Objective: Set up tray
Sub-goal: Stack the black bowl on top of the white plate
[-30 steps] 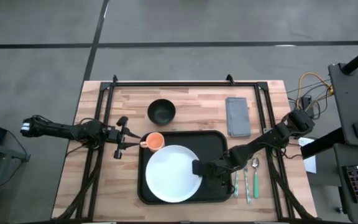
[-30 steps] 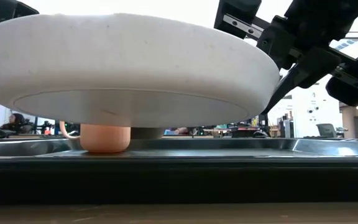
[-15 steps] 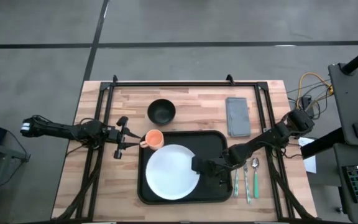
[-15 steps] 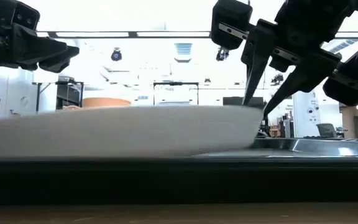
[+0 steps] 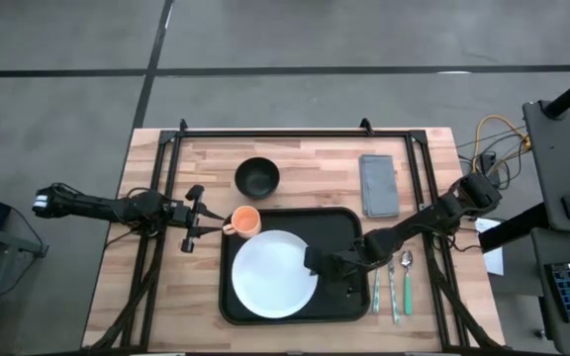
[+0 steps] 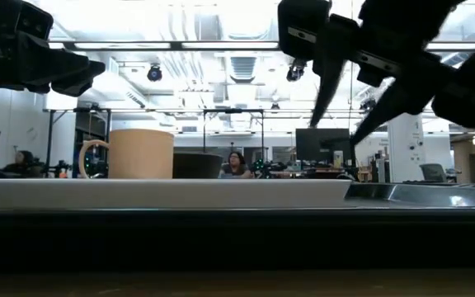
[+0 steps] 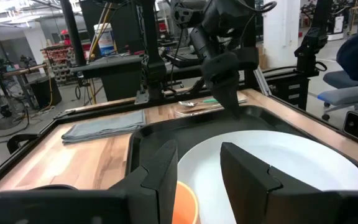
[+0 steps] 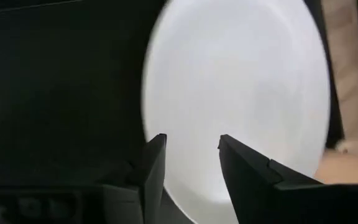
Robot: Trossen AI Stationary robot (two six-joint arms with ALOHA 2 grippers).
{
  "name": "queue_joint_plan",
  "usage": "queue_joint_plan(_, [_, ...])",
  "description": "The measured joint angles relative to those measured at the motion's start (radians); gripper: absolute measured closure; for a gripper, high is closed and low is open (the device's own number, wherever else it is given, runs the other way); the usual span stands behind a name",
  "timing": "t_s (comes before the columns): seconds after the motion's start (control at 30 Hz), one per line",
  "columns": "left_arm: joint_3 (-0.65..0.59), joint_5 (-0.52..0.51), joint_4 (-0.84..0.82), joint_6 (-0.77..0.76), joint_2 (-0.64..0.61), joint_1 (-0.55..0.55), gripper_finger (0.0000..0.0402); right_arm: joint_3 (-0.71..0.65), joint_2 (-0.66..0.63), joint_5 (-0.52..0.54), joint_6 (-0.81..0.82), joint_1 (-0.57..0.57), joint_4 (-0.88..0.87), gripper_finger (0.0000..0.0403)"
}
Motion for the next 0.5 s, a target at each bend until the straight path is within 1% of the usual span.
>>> queue_joint_plan(0.17, [0.0, 0.0, 0.0, 0.0, 0.0, 0.0, 0.0297, 0.036, -0.002, 0.143, 0.147, -0.001, -0.014, 0.0263])
queue_joint_plan(0.23, [0.0, 0.0, 0.0, 0.0, 0.0, 0.0, 0.0297, 0.051, -0.002, 0.181, 0.204, -0.007, -0.013, 0.0265])
queue_joint_plan(0.5, [0.0, 0.0, 0.0, 0.0, 0.0, 0.0, 0.0297, 0.113, 0.0, 0.193, 0.436, -0.029, -0.005, 0.0269])
